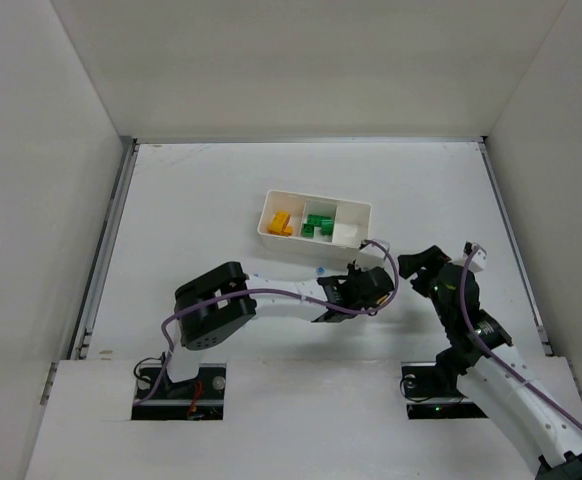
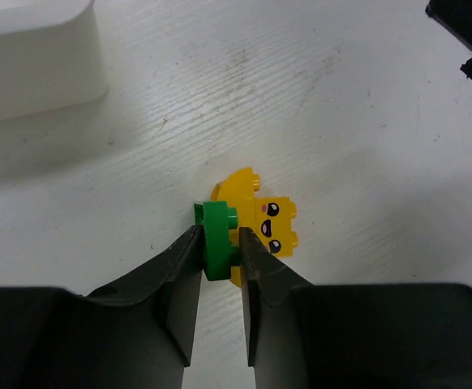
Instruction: Sort the legos into containers by color
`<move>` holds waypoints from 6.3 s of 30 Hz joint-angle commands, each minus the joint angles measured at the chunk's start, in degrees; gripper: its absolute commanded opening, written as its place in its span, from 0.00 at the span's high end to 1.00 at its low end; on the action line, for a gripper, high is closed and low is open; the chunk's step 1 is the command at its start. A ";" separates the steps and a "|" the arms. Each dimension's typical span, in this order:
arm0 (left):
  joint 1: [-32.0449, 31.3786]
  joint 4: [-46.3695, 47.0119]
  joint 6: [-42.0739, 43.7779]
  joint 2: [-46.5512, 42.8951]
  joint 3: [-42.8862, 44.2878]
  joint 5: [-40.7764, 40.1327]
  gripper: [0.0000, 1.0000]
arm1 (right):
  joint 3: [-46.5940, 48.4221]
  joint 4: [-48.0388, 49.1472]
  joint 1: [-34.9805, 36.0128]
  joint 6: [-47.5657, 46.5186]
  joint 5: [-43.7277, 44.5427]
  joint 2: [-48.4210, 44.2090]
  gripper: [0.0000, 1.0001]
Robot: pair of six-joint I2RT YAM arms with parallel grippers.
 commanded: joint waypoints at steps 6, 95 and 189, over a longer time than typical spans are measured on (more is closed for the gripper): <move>2.59 2.61 -3.21 -8.81 -7.21 -1.71 0.87 | 0.54 3.63 2.39 -0.72 -1.13 2.80 0.23; 27.90 15.28 6.11 -49.41 -28.13 -0.56 0.90 | 20.29 38.08 19.18 -2.73 -12.12 42.50 0.71; 35.29 5.25 -8.04 -68.15 -41.59 9.63 0.90 | 45.43 38.80 14.44 -2.21 -21.00 72.93 0.69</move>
